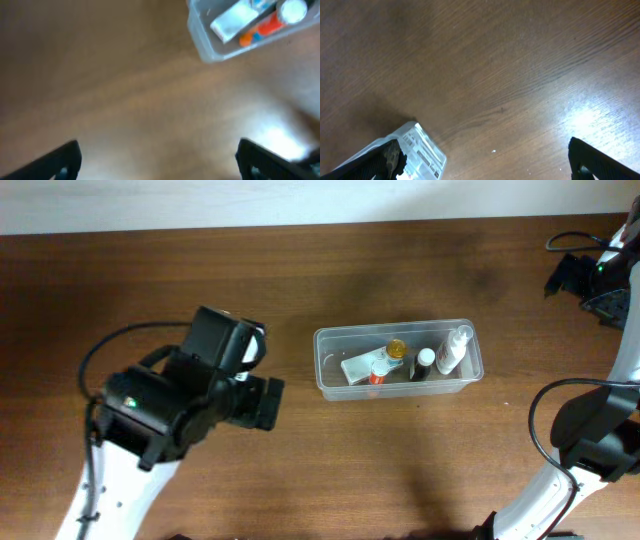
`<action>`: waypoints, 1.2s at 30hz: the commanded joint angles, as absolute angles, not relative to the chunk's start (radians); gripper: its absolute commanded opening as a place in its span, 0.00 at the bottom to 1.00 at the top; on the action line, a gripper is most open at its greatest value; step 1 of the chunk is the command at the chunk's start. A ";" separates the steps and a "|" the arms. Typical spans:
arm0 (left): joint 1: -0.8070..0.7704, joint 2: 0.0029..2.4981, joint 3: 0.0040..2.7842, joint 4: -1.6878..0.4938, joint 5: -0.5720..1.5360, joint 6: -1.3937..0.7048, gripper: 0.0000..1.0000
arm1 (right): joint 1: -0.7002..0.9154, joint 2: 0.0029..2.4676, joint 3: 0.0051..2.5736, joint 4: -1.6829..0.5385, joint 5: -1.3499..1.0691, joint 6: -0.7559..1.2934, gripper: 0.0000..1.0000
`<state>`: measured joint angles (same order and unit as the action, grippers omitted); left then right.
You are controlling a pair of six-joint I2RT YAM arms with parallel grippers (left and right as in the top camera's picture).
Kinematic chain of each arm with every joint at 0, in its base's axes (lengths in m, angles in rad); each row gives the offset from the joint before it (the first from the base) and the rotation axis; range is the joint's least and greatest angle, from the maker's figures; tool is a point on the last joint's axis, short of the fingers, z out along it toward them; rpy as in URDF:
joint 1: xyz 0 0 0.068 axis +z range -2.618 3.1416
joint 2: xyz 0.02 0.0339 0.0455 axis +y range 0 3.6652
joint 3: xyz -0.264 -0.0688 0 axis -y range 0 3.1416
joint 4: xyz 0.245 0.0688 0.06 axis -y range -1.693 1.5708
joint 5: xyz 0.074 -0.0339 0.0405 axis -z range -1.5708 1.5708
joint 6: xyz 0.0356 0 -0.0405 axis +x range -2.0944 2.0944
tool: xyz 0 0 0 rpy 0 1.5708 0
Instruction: Pack container
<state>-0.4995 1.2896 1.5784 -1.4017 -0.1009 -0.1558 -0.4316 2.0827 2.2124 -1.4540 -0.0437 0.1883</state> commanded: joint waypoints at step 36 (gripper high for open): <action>-0.052 0.047 0.077 -0.097 0.057 0.204 0.99 | -0.432 2.086 2.212 -1.454 -0.042 0.200 0.98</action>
